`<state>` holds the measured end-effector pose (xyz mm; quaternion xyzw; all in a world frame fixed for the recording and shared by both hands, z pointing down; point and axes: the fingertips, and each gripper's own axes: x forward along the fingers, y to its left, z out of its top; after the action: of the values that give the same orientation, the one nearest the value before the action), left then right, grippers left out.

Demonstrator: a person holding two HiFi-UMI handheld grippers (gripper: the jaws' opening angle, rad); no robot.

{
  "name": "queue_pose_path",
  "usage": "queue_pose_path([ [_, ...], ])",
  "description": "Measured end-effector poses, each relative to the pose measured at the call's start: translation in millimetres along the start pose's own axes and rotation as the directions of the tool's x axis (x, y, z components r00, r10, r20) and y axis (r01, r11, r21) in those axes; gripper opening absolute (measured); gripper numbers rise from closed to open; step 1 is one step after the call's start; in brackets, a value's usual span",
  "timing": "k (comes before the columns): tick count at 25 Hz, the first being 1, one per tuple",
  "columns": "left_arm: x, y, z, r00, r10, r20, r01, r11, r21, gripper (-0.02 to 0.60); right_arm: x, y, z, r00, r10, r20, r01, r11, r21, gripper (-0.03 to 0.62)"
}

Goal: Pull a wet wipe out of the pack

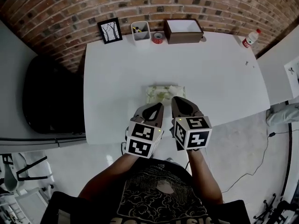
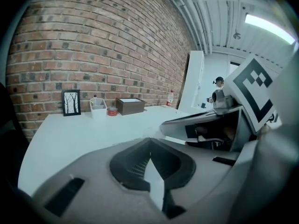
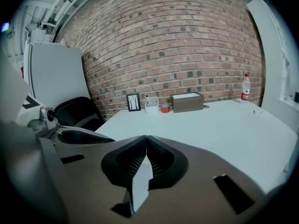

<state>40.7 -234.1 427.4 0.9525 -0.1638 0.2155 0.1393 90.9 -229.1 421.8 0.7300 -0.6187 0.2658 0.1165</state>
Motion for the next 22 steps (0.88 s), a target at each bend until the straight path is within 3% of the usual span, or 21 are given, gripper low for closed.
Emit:
queue_pose_path([
  [22,-42.6,-41.5,-12.6,0.985,0.16,0.06,-0.159,0.987,-0.034,0.011,-63.6,8.3,-18.1,0.99,0.127,0.062,-0.124,0.991,-0.056,0.018],
])
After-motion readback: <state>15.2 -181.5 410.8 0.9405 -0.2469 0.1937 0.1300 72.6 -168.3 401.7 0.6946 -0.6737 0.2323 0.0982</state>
